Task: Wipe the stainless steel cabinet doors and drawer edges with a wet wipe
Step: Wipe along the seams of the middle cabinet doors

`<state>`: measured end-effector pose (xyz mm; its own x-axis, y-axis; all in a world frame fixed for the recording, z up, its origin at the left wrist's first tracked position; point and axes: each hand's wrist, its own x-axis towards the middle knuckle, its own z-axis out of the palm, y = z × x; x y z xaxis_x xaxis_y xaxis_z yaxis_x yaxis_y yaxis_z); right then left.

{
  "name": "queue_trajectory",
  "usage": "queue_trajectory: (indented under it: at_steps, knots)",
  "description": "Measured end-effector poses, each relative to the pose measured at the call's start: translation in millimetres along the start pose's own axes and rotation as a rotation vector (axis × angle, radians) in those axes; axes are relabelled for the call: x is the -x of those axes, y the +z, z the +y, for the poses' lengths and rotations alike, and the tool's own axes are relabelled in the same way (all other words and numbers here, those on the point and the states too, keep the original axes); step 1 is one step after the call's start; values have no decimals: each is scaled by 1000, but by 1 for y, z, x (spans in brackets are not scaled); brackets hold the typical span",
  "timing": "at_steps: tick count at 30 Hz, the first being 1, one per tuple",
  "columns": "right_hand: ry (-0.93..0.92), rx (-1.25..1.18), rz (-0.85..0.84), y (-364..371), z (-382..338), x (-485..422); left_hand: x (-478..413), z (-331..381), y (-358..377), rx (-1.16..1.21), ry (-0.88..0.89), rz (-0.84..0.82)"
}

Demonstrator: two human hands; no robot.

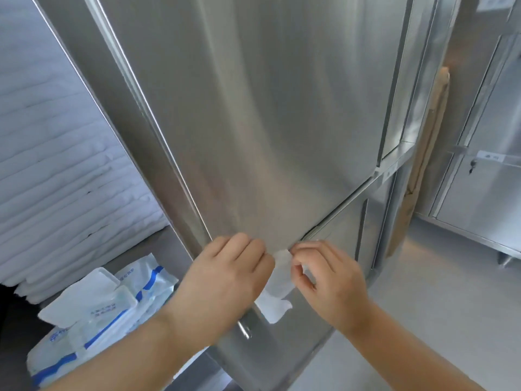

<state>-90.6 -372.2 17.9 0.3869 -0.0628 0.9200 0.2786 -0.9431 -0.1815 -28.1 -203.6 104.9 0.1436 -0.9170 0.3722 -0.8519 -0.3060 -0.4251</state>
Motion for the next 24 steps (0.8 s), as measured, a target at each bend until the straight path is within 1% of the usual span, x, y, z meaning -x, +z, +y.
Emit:
queue_trajectory:
  at_steps: [3, 7, 11, 14, 16, 20, 24]
  knots:
    - [-149, 24, -17, -38, 45, -37, -40, 20, -8, 40, -84, 144]
    - [-310, 77, 2, -82, 109, -83, -108, 44, -7, 117, -195, 318]
    - [-438, 312, -139, -117, 168, -113, -172, 61, 5, 125, -329, 451]
    - [-468, 400, -267, -139, 207, -130, -214, 71, 18, 112, -381, 479]
    - [-455, 420, -334, -148, 227, -138, -238, 79, 28, 91, -407, 487]
    - [-424, 421, -416, -155, 268, -154, -285, 91, 48, 78, -438, 491]
    - [-467, 426, -496, -152, 317, -174, -332, 91, 69, 91, -481, 461]
